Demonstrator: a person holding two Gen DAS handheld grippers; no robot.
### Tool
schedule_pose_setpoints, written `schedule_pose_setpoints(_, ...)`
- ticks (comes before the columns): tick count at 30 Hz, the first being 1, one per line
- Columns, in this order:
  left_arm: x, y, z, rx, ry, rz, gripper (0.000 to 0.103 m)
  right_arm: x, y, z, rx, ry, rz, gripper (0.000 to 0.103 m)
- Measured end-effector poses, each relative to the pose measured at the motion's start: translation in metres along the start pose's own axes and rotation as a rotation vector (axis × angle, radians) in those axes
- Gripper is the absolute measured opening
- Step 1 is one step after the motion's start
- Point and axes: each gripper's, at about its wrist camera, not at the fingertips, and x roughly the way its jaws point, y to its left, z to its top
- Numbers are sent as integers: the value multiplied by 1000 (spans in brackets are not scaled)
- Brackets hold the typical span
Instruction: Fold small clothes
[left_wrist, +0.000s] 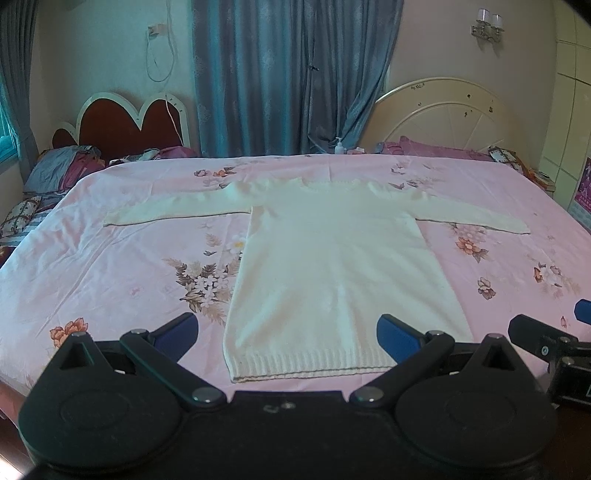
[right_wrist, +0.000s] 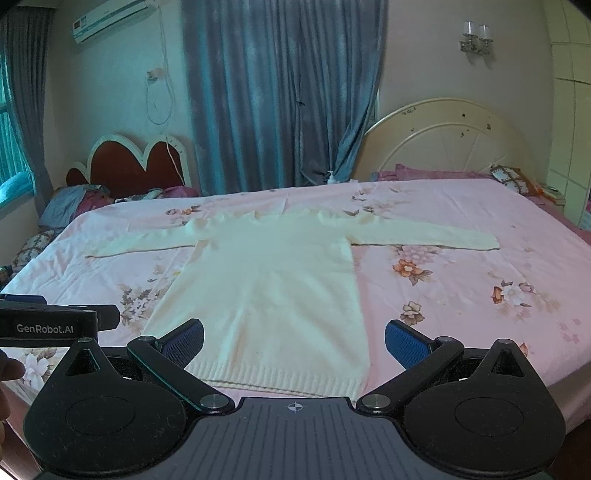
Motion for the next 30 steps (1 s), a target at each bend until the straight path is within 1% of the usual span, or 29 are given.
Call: schedule_pose_setpoints(30, 4, -5, 6, -5, 10, -1, 103, 7, -11, 2, 20, -1, -4, 103)
